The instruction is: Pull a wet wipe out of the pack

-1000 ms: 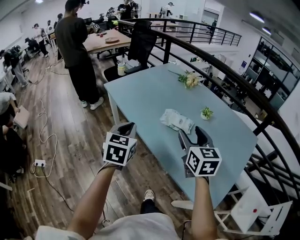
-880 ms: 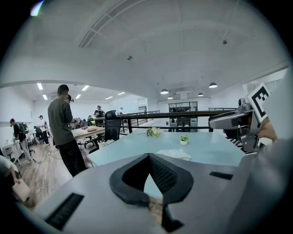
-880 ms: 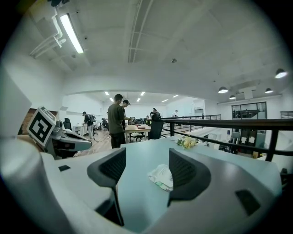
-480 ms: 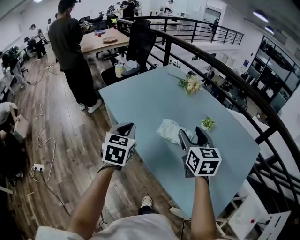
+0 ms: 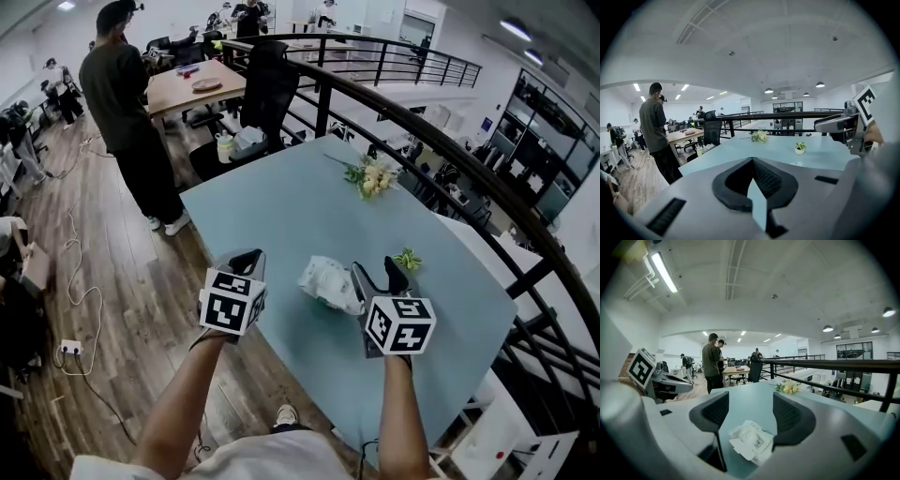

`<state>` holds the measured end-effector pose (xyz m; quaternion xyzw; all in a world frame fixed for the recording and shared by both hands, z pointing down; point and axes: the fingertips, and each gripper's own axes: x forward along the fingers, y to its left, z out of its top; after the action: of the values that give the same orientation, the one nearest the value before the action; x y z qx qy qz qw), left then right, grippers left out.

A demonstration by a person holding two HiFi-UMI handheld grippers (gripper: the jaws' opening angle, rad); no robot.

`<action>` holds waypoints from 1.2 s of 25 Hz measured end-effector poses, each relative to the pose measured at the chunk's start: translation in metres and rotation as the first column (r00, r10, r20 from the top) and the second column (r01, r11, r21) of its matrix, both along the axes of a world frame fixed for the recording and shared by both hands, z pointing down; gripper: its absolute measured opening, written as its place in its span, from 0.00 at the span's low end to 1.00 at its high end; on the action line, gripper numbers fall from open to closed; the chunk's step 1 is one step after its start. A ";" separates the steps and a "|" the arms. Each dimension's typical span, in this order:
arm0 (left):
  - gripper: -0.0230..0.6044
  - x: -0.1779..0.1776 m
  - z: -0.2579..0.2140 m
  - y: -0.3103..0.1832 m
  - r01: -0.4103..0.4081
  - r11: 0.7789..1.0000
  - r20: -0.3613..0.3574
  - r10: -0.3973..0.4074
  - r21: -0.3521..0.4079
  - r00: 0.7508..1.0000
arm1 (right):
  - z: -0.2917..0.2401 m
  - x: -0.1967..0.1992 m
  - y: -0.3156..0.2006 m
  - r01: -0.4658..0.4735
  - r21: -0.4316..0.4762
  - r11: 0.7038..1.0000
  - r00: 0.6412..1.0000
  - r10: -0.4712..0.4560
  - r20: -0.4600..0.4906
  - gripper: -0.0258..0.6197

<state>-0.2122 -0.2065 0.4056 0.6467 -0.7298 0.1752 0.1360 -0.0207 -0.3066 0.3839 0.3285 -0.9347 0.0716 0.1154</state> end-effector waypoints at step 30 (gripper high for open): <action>0.02 0.016 0.002 -0.076 -0.060 0.998 0.049 0.061 -0.020 0.997 | 0.010 0.010 -0.062 -0.026 -0.026 0.999 0.999 0.027 0.019 0.47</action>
<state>-0.1960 -0.2830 0.4073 0.6628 -0.7113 0.2017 0.1185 -0.0109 -0.3684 0.3936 0.3386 -0.9304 0.0881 0.1095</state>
